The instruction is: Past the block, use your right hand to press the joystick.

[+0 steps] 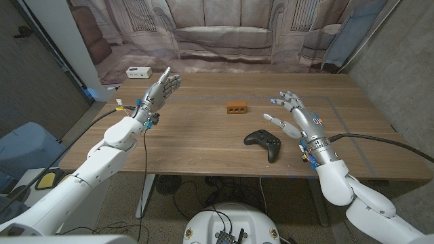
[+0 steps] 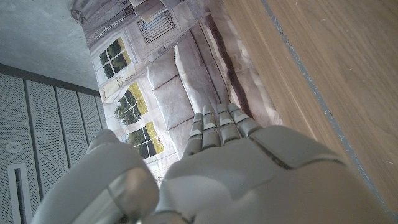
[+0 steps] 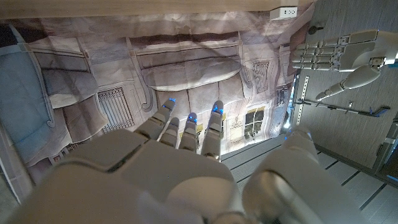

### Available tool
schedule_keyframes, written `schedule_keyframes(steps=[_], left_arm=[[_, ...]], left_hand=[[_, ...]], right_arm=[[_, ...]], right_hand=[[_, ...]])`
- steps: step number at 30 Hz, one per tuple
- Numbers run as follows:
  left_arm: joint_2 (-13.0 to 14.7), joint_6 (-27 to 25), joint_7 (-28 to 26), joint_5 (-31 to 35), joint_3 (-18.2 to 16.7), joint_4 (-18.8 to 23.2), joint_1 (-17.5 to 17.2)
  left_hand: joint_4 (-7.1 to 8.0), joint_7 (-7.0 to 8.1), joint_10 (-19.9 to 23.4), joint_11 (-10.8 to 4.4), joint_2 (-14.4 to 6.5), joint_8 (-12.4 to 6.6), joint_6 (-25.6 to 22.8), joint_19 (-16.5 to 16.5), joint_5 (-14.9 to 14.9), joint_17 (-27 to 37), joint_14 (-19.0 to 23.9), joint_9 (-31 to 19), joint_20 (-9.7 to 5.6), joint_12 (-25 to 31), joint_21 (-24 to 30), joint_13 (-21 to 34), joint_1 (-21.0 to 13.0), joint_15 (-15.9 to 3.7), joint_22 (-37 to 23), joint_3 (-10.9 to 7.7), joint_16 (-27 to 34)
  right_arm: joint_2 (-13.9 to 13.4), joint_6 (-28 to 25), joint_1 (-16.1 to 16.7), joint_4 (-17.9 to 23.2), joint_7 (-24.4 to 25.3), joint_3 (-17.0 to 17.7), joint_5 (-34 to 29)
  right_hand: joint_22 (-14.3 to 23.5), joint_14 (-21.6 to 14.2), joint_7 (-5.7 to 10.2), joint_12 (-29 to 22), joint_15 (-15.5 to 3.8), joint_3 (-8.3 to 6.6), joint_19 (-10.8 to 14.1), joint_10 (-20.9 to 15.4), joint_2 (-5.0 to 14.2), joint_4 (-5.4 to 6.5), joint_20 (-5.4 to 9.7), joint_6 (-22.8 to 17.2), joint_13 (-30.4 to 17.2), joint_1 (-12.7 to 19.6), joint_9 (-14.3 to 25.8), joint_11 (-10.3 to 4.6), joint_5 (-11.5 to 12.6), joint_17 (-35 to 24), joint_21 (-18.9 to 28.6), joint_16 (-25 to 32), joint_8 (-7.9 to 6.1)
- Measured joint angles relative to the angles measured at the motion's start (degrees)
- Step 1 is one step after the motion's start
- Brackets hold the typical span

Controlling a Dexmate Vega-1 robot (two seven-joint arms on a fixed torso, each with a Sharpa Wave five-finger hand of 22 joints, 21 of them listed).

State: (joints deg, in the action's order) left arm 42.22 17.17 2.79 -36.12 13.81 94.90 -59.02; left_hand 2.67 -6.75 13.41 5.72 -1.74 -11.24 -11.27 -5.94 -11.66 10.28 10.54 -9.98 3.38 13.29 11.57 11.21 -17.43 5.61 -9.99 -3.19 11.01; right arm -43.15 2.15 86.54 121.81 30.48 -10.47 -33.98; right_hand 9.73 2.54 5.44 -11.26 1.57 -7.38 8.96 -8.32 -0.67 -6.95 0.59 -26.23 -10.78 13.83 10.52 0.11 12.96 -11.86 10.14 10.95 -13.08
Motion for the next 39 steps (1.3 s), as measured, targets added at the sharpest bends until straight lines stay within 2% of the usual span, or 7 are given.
schedule_keyframes(steps=[5, 12, 14, 16, 29, 34, 39], left_arm=[[0.10, 0.29, 0.24, -0.04, 0.00, 0.00, -0.12], [0.44, 0.43, 0.48, -0.13, -0.08, 0.02, -0.54], [0.46, 0.46, 0.60, -0.18, -0.08, 0.02, -0.57], [0.46, 0.51, 0.71, -0.22, -0.08, 0.02, -0.57], [0.34, 0.93, 1.38, -0.27, 0.05, -0.62, -0.21], [0.27, 1.11, 1.57, -0.33, 0.11, -0.74, -0.12], [0.25, 1.24, 1.62, -0.46, 0.12, -0.81, -0.12]], left_hand=[[0.00, 0.32, 0.00, 0.00, 0.00, 0.00, -0.32, 0.00, 0.00, 0.00, 0.00, 0.00, 0.00, 0.00, 0.00, 0.00, 0.00, 0.00, 0.00, 0.00, 0.00], [0.00, 0.31, 0.00, 0.00, 0.00, 0.00, -0.31, 0.00, 0.23, 0.00, 0.00, 0.00, 0.00, 0.00, 0.00, 0.00, 0.00, 0.00, 0.00, 0.00, 0.00], [0.00, 0.11, 0.00, 0.00, 0.00, 0.00, -0.52, 0.00, 0.23, 0.00, 0.00, 0.00, 0.00, 0.00, 0.00, 0.00, 0.00, 0.00, 0.00, 0.00, 0.00], [0.00, 0.11, 0.00, 0.00, 0.00, 0.00, -0.52, 0.00, 0.23, 0.00, 0.00, 0.00, 0.00, 0.00, 0.00, 0.00, 0.00, 0.00, 0.00, 0.00, 0.00], [-0.23, 0.11, 0.00, 0.00, 0.00, 0.00, -0.51, 0.00, 0.22, 0.00, 0.00, 0.00, 0.00, -0.45, 0.00, 0.00, 0.00, 0.00, 0.00, 0.25, 0.00], [-0.23, 0.18, 0.31, -0.31, 0.00, 0.00, -1.25, 0.00, 0.22, 0.00, 0.00, 0.00, 0.00, -0.45, 0.00, 0.00, 0.00, 0.00, 0.00, 0.25, 0.00], [-0.23, 0.01, 0.31, -0.31, 0.00, 0.00, -1.43, 0.00, 0.22, 0.00, 0.00, 0.00, 0.00, -0.45, 0.00, 0.00, 0.00, 0.00, 0.00, 0.25, 0.00]], right_arm=[[-0.88, -1.74, -0.16, 0.69, -0.26, -0.70, -1.07], [-2.24, -5.18, -1.05, 1.93, -1.99, -2.07, -2.69], [-2.59, -6.20, -1.36, 2.22, -2.58, -2.49, -3.13], [-3.04, -7.21, -1.75, 2.51, -3.14, -3.01, -3.57], [-5.66, -12.03, -3.43, 4.23, -6.21, -5.28, -5.52], [-6.65, -13.41, -4.11, 4.72, -7.53, -6.12, -5.79], [-7.60, -14.26, -4.85, 5.32, -8.39, -7.04, -6.10]], right_hand=[[0.00, 1.83, 0.31, 0.68, 0.39, 0.00, -2.18, 2.35, 0.18, 0.00, -0.54, -0.72, 0.00, -0.18, 0.00, 0.33, 0.00, 0.00, 0.00, 0.00, -0.14], [0.00, 5.27, 0.54, 0.92, 0.63, 0.00, -6.55, 5.62, 0.39, 0.00, -1.21, -0.66, 0.00, -0.39, 0.00, 0.84, 0.00, 0.00, -0.42, -0.59, 1.00], [0.00, 6.26, 1.00, 0.92, 0.49, 0.00, -7.65, 6.73, 0.39, 0.00, -1.35, -0.14, 0.00, -0.39, 0.00, 0.80, 0.00, 0.00, -0.44, -0.60, 1.43], [0.00, 6.94, 0.71, 0.92, 0.37, 0.00, -8.39, 7.35, 0.69, 0.00, -1.43, 0.16, 0.00, -0.69, 0.00, 0.59, 0.00, 0.00, -0.44, -0.60, 1.48], [0.29, 7.01, 0.81, 0.92, 0.27, -0.10, -9.62, 8.79, 1.05, 0.10, -2.05, 0.26, 0.00, -0.79, 0.00, 0.63, 0.00, 0.00, -0.43, -0.60, 1.73], [0.29, 7.00, 1.76, 0.92, 0.27, -0.55, -10.18, 9.99, 1.76, -0.08, -2.00, 2.64, 0.00, -0.08, 0.00, 0.61, 0.00, 0.01, 0.06, -0.60, 2.66], [0.28, 7.22, 1.85, 0.92, 0.48, -0.80, -11.14, 11.15, 2.05, -0.32, -2.36, 3.36, 0.00, 0.22, 0.00, 0.72, 0.00, 0.01, 0.06, -0.59, 2.71]])
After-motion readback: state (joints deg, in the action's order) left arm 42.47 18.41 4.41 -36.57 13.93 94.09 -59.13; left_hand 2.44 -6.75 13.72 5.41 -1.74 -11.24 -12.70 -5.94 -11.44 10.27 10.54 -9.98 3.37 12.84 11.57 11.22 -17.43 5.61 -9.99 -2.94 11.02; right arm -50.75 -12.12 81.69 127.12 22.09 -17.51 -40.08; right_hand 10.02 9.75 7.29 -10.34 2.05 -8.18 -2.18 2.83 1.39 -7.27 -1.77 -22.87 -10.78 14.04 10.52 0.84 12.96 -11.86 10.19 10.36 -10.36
